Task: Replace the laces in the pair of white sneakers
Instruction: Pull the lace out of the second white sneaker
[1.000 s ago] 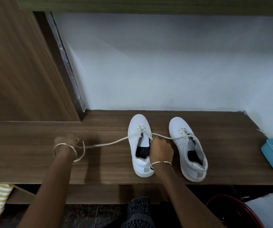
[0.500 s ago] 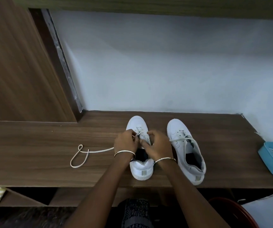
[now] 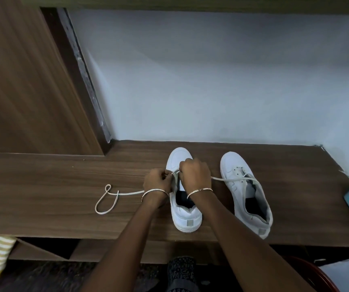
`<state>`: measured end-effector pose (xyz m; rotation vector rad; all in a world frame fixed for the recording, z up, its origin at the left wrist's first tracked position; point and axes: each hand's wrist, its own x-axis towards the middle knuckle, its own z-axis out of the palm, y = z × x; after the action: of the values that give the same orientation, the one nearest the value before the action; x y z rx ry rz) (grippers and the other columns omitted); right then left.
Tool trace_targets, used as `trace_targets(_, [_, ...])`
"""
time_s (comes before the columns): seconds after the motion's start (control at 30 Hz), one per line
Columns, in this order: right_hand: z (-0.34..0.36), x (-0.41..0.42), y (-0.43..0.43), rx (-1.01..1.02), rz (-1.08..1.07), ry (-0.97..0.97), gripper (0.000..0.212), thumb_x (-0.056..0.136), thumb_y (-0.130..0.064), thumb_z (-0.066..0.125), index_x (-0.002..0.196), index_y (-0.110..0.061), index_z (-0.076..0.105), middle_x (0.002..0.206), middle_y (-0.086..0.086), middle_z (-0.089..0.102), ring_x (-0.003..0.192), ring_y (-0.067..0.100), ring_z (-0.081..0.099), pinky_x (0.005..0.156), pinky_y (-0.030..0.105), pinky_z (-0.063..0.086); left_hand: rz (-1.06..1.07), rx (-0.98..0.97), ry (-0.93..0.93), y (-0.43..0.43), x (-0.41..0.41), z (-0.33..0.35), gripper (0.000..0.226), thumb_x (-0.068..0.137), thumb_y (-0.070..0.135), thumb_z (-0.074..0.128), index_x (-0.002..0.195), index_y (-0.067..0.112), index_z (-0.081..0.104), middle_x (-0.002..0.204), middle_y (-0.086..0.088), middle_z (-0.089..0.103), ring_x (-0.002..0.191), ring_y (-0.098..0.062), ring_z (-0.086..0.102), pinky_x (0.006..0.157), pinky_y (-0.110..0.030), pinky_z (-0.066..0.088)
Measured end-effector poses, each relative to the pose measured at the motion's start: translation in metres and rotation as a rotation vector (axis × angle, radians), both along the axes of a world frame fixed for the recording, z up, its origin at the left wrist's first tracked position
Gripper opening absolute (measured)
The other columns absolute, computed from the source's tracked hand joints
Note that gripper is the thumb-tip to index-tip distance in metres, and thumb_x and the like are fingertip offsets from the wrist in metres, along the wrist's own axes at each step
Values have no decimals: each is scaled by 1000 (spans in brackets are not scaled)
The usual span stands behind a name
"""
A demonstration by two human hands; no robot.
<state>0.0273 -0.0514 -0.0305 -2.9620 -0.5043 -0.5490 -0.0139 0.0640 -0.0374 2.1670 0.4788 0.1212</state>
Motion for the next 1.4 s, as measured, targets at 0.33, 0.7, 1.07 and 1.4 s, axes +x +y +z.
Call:
trace_targets(0.33, [-15,3,-22,1215,-224,316,7,89,-12,61,83,-11,59,72,-1,63,67,14,58,64,28,45,58,-28,-31,-5,-3,-5,13,85,19,64,89,20,76,82,-2,74,79,-26,69,76,-40,56])
trace_targets(0.7, [54,32,-90,1985,-465,361,32,87,-34,73,66,-20,53,49,-6,45,48,8,44,53,23,39,96,12,-8,-11,-2,-5,16,84,15,62,94,20,74,88,-2,74,84,-25,69,76,-34,54])
trace_targets(1.07, [104,27,-226,2156,-570,356,40,95,-48,51,71,-17,45,37,-5,28,38,13,28,54,23,38,115,-2,-35,-11,-5,-7,19,85,13,62,101,21,70,82,5,64,78,-20,60,71,-26,38])
trace_targets(1.4, [81,-24,-149,869,-264,594,44,71,-65,75,81,-22,67,70,-4,68,62,13,62,58,27,47,-193,458,-127,-18,9,2,25,92,27,57,114,38,61,108,0,58,87,-30,63,65,-33,44])
